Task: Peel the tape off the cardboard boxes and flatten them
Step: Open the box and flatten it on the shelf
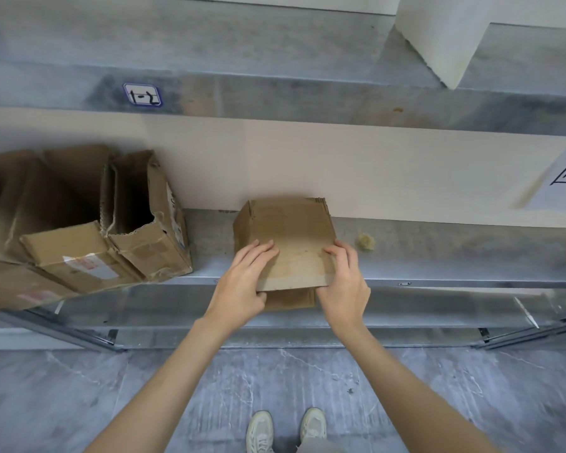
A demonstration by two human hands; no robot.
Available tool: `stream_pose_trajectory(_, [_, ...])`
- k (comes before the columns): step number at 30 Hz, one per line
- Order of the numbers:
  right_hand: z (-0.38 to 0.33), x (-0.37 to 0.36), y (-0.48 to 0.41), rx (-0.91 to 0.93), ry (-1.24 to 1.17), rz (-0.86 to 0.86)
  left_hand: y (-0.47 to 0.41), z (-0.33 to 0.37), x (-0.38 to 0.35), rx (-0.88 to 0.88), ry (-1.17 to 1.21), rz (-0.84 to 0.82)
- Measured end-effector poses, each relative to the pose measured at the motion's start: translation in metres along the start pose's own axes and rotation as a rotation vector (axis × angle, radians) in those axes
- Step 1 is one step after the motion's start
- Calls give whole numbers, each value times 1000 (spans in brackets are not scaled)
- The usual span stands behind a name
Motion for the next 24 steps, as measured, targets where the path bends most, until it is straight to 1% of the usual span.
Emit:
stream_pose_trajectory(3, [1, -3, -3, -29, -149, 19, -1, -1, -1, 6, 5, 2])
stream_pose_trajectory(6, [6, 4, -3, 18, -296, -18, -2, -3, -1, -13, -3, -13])
stream_pose_trajectory(10, [26, 13, 2, 59, -388, -226, -3, -7, -8, -38, -35, -57])
stream_pose_trajectory(14, [52, 12, -3, 16, -296, -480, -7, -12, -27, 39, 20, -189])
stream_pose_trajectory(16, [60, 4, -7, 22, -244, -607, -9, -20, -39, 106, -32, -274])
stream_pose_trajectory(18, [67, -6, -12, 29, -197, -683, -12, -31, -46, 139, -153, -320])
stream_pose_trajectory(20, [74, -14, -16, -1, -205, -703, -18, -37, -44, 150, -208, -278])
stream_pose_trajectory(21, [76, -17, -18, -10, -206, -677, -23, -39, -42, 163, -210, -239])
stream_pose_trajectory(24, [72, -23, -28, 31, -170, -523, -42, -43, -41, 207, -240, -127])
Point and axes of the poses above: each hand's wrist, its own y-axis away from the middle knuckle, its own x-axis out of the back of the hand, z = x × y, the point moved 4 cm from there along -y, towards the middle knuckle, and after that the axes turned 12 degrees about x, right-handed, at the moved point
